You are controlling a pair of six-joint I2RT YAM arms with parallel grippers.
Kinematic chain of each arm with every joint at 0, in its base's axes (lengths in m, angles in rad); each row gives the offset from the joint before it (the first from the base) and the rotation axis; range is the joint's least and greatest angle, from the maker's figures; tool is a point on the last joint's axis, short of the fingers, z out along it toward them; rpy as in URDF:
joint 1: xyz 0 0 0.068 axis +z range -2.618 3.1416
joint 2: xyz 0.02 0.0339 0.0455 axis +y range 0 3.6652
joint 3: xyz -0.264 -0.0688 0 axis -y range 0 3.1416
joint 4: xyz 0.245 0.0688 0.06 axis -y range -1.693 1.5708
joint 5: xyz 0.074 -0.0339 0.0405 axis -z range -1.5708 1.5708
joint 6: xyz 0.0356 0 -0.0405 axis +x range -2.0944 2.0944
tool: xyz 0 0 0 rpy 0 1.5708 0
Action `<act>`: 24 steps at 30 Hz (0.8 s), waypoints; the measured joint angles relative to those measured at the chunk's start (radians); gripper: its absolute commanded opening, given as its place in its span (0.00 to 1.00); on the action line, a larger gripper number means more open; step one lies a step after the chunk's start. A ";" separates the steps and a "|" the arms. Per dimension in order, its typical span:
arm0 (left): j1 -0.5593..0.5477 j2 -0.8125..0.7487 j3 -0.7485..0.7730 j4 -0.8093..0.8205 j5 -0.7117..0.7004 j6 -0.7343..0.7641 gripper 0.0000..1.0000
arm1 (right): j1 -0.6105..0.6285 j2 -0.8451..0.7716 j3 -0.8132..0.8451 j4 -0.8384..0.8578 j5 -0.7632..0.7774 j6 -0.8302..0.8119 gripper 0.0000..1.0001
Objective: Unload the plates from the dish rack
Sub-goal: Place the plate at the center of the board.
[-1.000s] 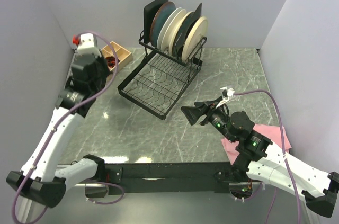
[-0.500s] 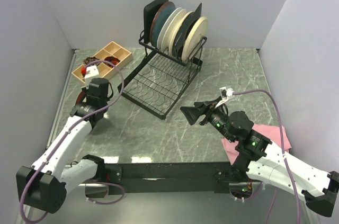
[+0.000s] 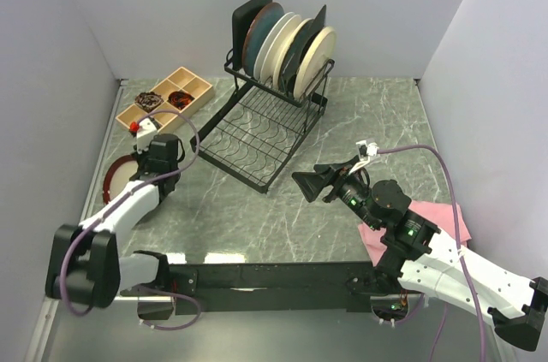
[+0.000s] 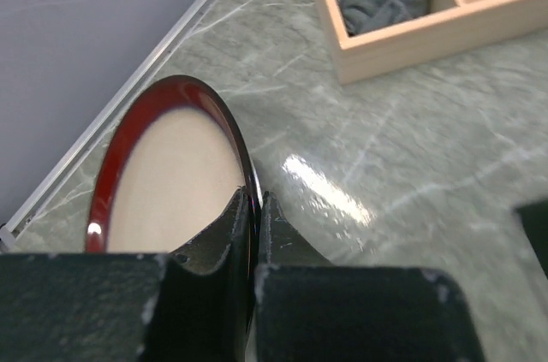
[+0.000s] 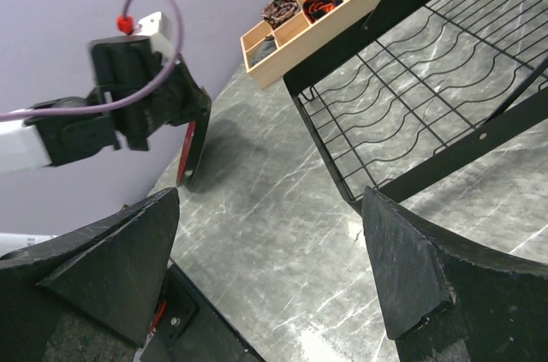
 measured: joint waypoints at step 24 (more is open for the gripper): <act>0.048 0.360 0.031 0.145 -0.055 -0.010 0.34 | 0.000 -0.007 0.000 -0.002 0.013 -0.002 0.93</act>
